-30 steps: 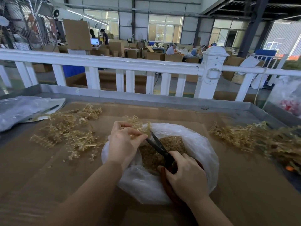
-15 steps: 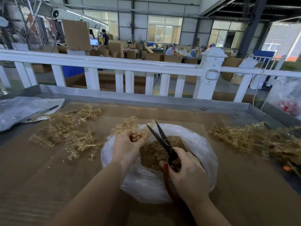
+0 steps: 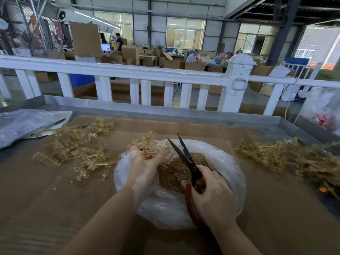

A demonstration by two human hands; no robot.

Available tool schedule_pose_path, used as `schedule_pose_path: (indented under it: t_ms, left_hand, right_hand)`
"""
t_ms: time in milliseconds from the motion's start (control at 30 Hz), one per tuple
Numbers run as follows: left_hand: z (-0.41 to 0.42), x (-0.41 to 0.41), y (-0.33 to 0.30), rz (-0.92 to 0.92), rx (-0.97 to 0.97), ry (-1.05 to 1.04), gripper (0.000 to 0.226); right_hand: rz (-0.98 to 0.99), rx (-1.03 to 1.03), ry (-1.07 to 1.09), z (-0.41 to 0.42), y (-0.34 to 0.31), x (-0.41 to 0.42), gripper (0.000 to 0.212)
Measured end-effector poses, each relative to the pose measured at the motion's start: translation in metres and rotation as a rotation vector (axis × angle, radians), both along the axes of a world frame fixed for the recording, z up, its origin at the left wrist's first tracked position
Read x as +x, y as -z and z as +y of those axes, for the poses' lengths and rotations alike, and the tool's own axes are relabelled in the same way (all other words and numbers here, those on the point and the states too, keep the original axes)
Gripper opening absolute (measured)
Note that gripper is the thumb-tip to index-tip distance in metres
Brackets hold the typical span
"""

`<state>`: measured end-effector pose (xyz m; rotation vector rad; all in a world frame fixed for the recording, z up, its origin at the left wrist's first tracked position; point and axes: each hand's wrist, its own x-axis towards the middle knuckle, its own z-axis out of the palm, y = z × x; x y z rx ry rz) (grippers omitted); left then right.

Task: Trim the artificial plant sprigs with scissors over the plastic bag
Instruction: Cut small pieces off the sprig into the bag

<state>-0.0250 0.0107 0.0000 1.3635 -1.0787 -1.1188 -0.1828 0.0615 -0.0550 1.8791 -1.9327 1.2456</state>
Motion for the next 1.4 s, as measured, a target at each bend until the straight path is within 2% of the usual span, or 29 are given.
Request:
schedule_pose_path:
  t_ms: [67, 133, 167, 267, 333, 467, 567, 633, 700, 800, 967, 1133, 1300, 1400]
  left_hand:
    - [-0.001, 0.001, 0.003, -0.122, -0.043, 0.123, 0.054]
    - [-0.003, 0.004, 0.002, -0.267, -0.116, 0.125, 0.026]
    - [-0.003, 0.005, -0.003, -0.274, -0.148, 0.102, 0.014]
    - [-0.012, 0.012, -0.013, -0.275, -0.225, -0.038, 0.012]
    - [-0.017, 0.017, -0.020, -0.161, -0.249, -0.083, 0.010]
    - [-0.033, 0.027, -0.021, 0.383, -0.089, -0.060, 0.009]
    - [-0.038, 0.031, -0.015, 0.573, 0.053, 0.010, 0.014]
    - [-0.036, 0.030, -0.009, 0.624, 0.112, 0.050, 0.012]
    - [-0.034, 0.029, -0.007, 0.615, 0.138, 0.109, 0.012]
    - [-0.032, 0.027, -0.005, 0.531, 0.123, 0.145, 0.037]
    - [-0.030, 0.025, -0.002, 0.383, 0.162, 0.135, 0.011]
    - [-0.031, 0.024, -0.007, 0.307, 0.224, 0.211, 0.043]
    - [-0.033, 0.027, -0.012, 0.221, 0.220, 0.272, 0.057]
    - [-0.033, 0.028, -0.017, 0.285, 0.218, 0.275, 0.063]
  right_hand:
    - [0.003, 0.001, 0.004, 0.000, 0.000, 0.000, 0.045]
    - [-0.005, 0.001, 0.004, 0.000, -0.001, 0.000, 0.046]
    - [-0.011, 0.000, 0.005, 0.000, -0.001, 0.000, 0.046]
    - [-0.008, -0.002, 0.002, 0.000, -0.001, 0.000, 0.046]
    - [0.001, -0.007, 0.000, 0.000, 0.000, 0.000, 0.046]
    - [0.004, -0.013, -0.004, 0.000, 0.000, -0.001, 0.044]
    - [0.010, -0.034, 0.000, 0.000, -0.001, 0.000, 0.045]
    - [0.007, -0.041, -0.001, 0.000, -0.002, 0.001, 0.047]
    - [0.003, -0.047, -0.005, 0.001, -0.002, 0.001, 0.047]
    - [0.007, -0.041, -0.010, 0.001, -0.003, 0.001, 0.048]
    - [0.013, -0.029, -0.006, 0.002, -0.004, 0.001, 0.048]
    - [0.006, -0.011, -0.017, 0.002, -0.005, 0.002, 0.048]
    - [0.013, 0.005, -0.030, 0.002, -0.004, 0.000, 0.044]
    - [0.012, 0.005, -0.038, 0.002, -0.004, 0.000, 0.043]
